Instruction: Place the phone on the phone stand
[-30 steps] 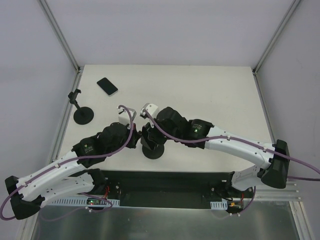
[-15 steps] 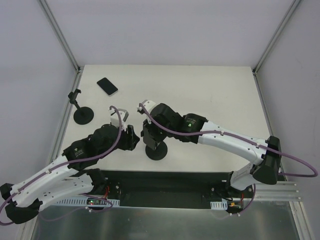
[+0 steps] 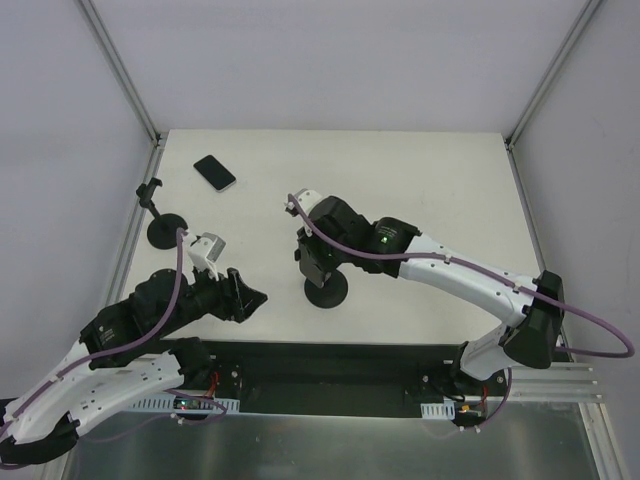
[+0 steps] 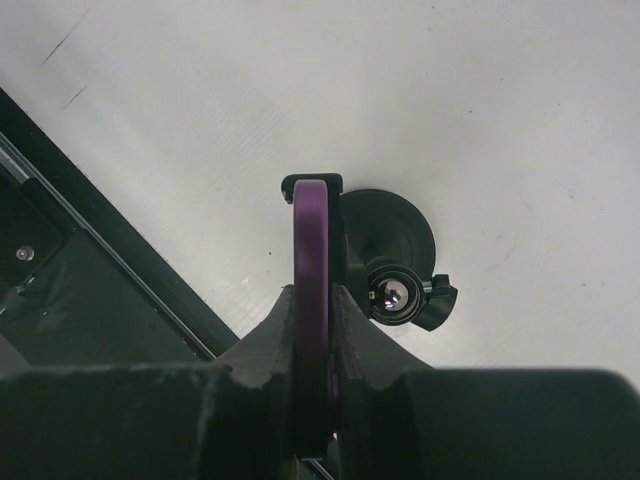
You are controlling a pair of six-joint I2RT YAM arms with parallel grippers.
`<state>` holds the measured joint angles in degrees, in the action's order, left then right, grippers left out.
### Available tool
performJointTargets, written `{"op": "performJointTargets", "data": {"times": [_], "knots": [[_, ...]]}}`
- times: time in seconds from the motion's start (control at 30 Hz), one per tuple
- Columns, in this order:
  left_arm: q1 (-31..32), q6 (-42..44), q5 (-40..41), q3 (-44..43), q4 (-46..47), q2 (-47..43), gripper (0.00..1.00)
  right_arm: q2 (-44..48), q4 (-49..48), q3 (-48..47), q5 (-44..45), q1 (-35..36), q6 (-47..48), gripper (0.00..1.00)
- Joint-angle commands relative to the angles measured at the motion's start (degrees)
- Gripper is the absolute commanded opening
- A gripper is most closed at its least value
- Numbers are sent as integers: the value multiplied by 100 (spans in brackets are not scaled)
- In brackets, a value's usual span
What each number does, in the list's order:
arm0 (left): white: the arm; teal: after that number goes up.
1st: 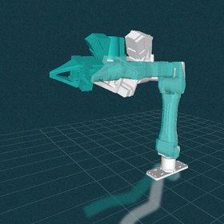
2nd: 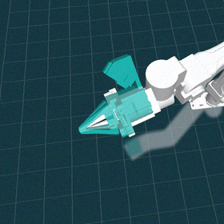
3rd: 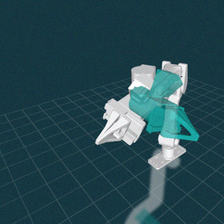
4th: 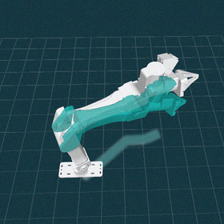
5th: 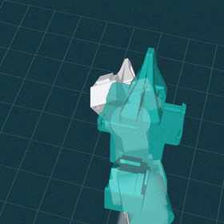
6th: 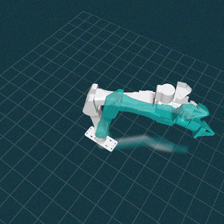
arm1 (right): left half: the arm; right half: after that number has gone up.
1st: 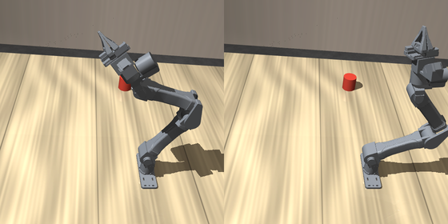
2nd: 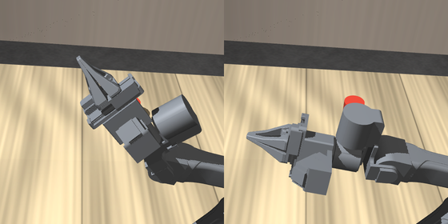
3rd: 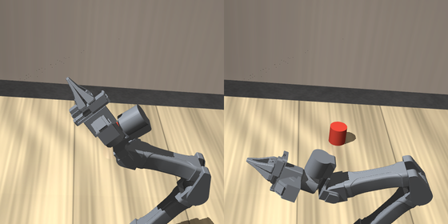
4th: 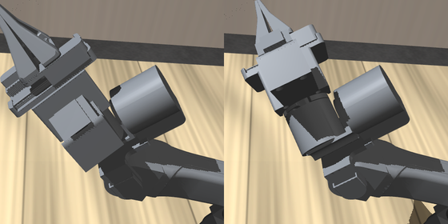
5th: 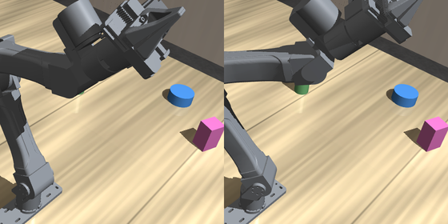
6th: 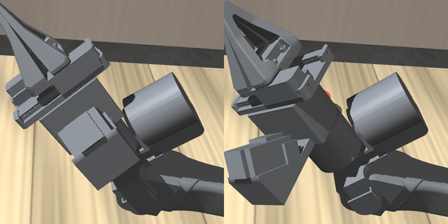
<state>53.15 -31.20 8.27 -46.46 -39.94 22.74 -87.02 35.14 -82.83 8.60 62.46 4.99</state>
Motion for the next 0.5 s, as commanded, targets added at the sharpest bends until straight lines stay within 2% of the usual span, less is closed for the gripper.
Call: {"op": "performJointTargets", "data": {"times": [0.0,0.2,0.4,0.47], "knots": [[-41,-202,-774,215,-75,-173,62,141,740,47,309,-374,-77,0],[-41,-247,-1108,278,-31,-534,65,931,837,240,652,-1156,-87,0],[-41,-62,-1143,40,13,-561,71,1617,1066,425,661,-2552,256,0],[-41,17,-1284,23,65,-368,71,1767,935,486,380,-3220,536,0]]}}
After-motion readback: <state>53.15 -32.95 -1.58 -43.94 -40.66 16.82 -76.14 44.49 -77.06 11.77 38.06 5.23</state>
